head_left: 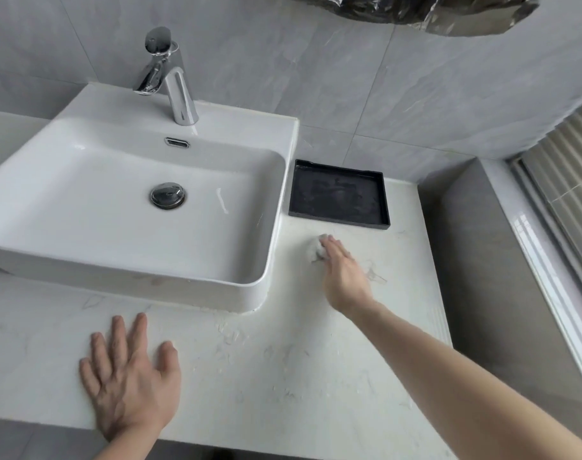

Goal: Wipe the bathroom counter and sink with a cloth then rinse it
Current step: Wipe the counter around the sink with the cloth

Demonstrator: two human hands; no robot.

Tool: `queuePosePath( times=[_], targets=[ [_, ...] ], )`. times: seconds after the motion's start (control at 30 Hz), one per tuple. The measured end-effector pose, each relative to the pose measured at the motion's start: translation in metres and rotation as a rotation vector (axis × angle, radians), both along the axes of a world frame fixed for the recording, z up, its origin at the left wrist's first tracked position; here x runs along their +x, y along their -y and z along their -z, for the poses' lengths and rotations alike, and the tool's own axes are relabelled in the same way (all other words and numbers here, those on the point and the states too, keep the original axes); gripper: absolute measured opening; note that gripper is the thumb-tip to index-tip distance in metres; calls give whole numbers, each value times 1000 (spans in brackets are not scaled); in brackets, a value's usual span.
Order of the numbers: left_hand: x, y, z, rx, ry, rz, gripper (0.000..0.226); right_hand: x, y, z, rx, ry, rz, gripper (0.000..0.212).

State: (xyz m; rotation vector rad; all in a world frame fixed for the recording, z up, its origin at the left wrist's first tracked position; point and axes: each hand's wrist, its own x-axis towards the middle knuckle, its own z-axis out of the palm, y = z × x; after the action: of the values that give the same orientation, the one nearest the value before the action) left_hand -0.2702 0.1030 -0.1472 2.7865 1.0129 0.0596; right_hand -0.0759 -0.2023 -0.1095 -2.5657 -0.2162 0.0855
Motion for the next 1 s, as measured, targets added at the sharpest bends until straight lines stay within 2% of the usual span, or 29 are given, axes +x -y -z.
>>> queuePosePath(
  times=[0.1, 0.23, 0.37, 0.5, 0.57, 0.63, 0.7, 0.8, 0.9, 1.0],
  targets=[
    [-1, 0, 1, 1, 3, -2, 75, -26, -51, 24, -141, -66, -182, 61],
    [0, 0, 1, -5, 13, 1, 75, -38, -32, 39, -137, 16, -119, 59],
    [-1, 1, -1, 0, 16, 2, 74, -35, 43, 44, -137, 44, 124, 57],
    [-2, 1, -1, 4, 15, -6, 75, -40, 130, 30, -95, -15, 437, 49],
    [-1, 1, -1, 3, 13, -7, 75, -44, 147, 13, -27, -57, 556, 42],
    [-1, 1, -1, -2, 11, -4, 75, -46, 135, -4, 29, -20, 604, 34],
    [-1, 1, 0, 2, 10, -2, 74, -46, 103, -18, 119, 53, 528, 34],
    [-2, 0, 1, 7, 13, 2, 74, -53, 41, -6, 212, 85, 256, 33],
    [-2, 1, 1, 15, 26, 6, 73, -75, -27, 17, 89, -77, -2, 47],
    [-2, 0, 3, 22, 32, 10, 72, -99, -62, 32, -78, -33, -178, 55]
  ],
)
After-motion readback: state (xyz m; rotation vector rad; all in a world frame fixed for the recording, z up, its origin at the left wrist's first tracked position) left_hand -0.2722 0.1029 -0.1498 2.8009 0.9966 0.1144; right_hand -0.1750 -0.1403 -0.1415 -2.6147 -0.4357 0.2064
